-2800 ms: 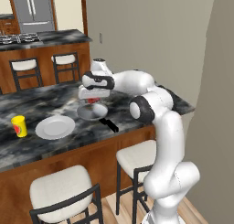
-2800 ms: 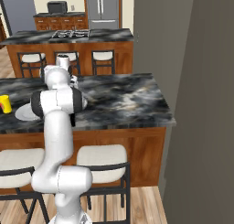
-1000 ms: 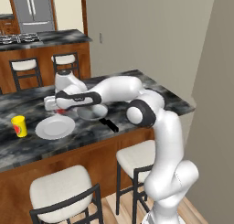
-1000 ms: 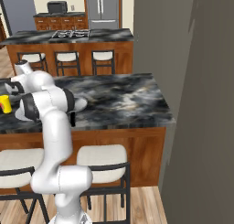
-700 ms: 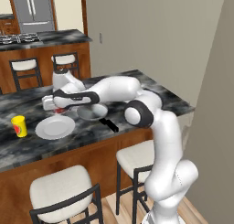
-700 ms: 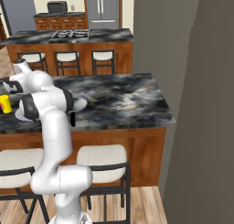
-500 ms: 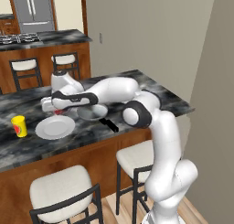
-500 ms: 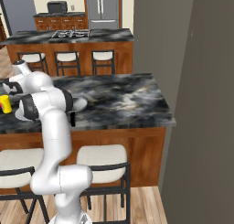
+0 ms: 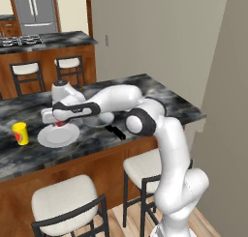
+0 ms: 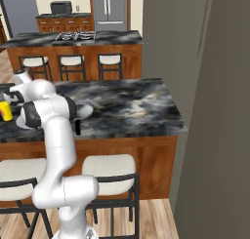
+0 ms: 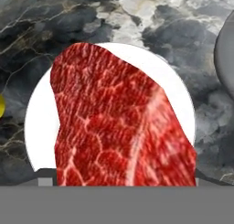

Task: Pick up the pan with the steak in it and place it on the dining table. Then place the steak on the plate.

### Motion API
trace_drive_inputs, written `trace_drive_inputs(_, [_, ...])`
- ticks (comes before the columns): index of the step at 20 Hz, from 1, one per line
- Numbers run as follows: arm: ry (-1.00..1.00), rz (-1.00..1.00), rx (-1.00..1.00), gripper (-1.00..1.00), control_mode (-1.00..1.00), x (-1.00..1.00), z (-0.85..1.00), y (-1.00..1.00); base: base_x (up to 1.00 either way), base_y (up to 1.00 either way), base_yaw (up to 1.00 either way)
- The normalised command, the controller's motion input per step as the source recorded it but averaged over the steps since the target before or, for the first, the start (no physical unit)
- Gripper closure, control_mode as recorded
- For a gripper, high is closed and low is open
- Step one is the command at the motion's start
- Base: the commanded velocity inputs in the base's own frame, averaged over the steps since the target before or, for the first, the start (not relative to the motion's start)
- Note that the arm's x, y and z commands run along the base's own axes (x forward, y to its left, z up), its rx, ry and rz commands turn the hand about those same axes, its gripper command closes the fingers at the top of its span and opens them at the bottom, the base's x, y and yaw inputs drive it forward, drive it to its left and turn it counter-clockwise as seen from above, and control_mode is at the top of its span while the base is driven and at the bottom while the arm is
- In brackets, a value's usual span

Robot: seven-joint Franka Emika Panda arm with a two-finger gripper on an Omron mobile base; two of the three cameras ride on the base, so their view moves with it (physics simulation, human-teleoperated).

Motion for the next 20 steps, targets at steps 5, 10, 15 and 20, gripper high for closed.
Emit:
trace_drive_inputs(5, [0.0,0.0,0.0,1.0,-1.0,0.14,-0.29,0.1,0.0,0.0,0.0])
trace_drive_inputs(10, [0.01,0.0,0.0,1.0,-1.0,0.24,-0.31,0.05,0.0,0.0,0.0])
trace_drive_inputs(15, [0.0,-0.01,0.0,1.0,-1.0,0.26,-0.31,0.11,0.0,0.0,0.0])
trace_drive_inputs(20, [0.0,-0.03,0.0,1.0,-1.0,0.26,-0.31,0.28,0.0,0.0,0.0])
